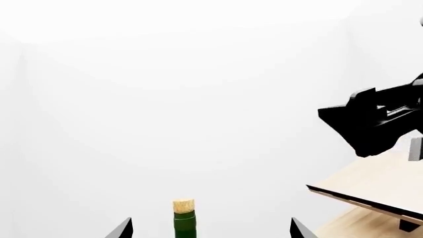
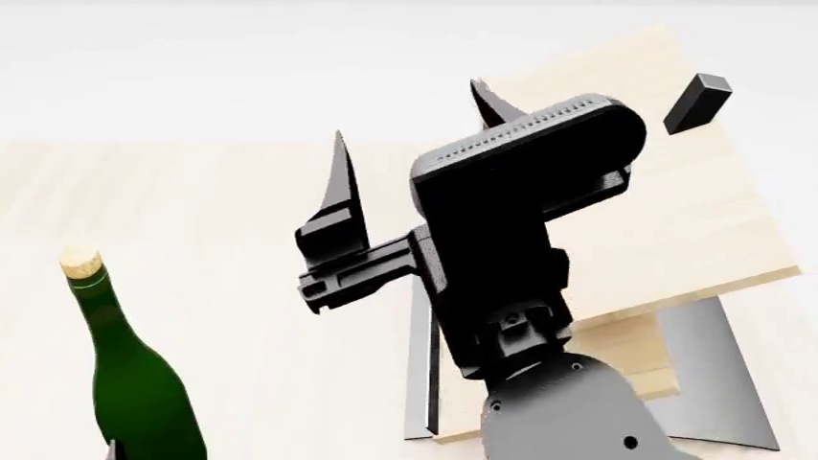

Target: Put the wine bottle on the wine rack.

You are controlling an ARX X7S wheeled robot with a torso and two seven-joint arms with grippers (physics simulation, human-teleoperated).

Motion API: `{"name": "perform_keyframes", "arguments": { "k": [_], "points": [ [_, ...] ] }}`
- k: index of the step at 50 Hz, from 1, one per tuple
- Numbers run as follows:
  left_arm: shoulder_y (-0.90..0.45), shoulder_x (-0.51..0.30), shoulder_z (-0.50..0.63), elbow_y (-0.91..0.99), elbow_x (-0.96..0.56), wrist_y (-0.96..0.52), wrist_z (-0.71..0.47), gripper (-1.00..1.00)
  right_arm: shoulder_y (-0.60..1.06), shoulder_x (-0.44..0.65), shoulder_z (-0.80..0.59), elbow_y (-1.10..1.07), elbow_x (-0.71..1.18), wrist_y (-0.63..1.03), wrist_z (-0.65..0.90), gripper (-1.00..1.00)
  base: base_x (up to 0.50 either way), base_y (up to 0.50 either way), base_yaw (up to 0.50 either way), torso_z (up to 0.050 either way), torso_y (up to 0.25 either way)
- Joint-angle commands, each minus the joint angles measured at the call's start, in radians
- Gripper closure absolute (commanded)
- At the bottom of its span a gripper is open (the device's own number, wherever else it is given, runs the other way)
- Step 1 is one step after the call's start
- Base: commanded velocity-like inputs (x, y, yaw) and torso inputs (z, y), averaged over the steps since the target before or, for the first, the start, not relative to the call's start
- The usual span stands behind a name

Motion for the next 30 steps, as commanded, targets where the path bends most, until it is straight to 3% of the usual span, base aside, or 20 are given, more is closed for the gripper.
{"name": "perform_keyframes", "arguments": {
  "k": [1,4,14,30],
  "points": [
    [-0.007,-0.001,0.004,-0.005,-0.001,-0.004,-0.001,-1.00,0.134,-0.027,0.079,0.096,0.266,0.202,-0.176,-1.00,0.00,0.00,0.00,0.000,0.000],
    [-0.007,-0.001,0.007,-0.004,0.001,-0.006,-0.002,-1.00,0.161,-0.035,0.100,0.114,0.372,0.319,-0.217,-1.00,0.00,0.00,0.00,0.000,0.000],
    [-0.005,-0.004,0.007,-0.002,-0.001,-0.003,-0.005,-1.00,0.236,-0.062,0.128,0.152,0.516,0.466,-0.258,-1.00,0.00,0.00,0.00,0.000,0.000],
    [-0.006,-0.011,0.006,-0.016,-0.008,0.014,-0.013,-1.00,0.259,-0.077,0.014,0.221,0.489,0.429,-0.307,-1.00,0.00,0.00,0.00,0.000,0.000]
  ]
}}
